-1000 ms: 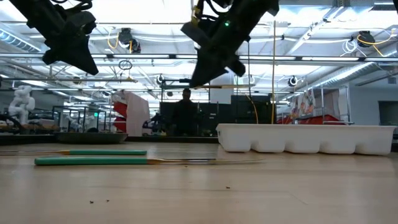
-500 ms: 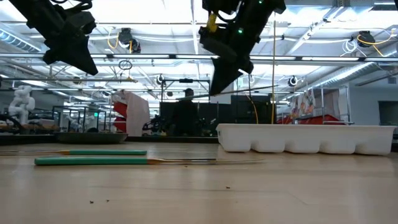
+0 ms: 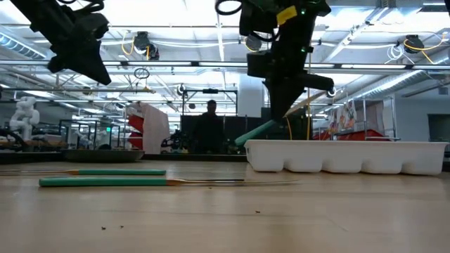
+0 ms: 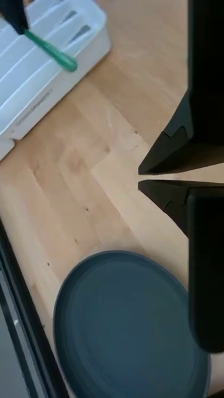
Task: Sort silverware
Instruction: Put the green knife into the silverware tray
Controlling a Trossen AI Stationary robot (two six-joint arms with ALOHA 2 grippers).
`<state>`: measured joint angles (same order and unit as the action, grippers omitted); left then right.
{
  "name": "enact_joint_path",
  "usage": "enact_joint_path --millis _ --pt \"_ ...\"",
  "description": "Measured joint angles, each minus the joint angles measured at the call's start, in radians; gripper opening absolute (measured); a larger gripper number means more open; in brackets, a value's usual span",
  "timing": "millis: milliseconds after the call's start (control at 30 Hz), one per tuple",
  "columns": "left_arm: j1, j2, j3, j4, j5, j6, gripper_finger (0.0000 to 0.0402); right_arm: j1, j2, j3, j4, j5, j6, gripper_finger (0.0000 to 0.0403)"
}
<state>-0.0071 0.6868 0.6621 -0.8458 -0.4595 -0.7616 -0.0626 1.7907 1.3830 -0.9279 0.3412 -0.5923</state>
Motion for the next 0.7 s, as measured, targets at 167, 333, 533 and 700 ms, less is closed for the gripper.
enact_joint_path --millis 167,333,533,700 --pt "0.0 0.0 0.0 0.001 -0.017 -0.064 0.0032 -0.029 -0.04 0.0 -0.021 -0.003 -0.219 0.0" --pt "0.0 0.0 0.0 0.003 -0.021 -0.072 0.0032 -0.078 -0.141 0.001 0.009 -0.082 -0.371 0.0" --pt "0.0 0.0 0.0 0.004 -0.056 -0.097 0.0032 -0.153 -0.223 0.001 0.003 -0.217 -0.601 0.0" --pt "0.0 0.0 0.0 0.003 -0.109 -0.097 0.0032 -0.204 -0.225 0.001 -0.073 -0.409 -0.657 0.0"
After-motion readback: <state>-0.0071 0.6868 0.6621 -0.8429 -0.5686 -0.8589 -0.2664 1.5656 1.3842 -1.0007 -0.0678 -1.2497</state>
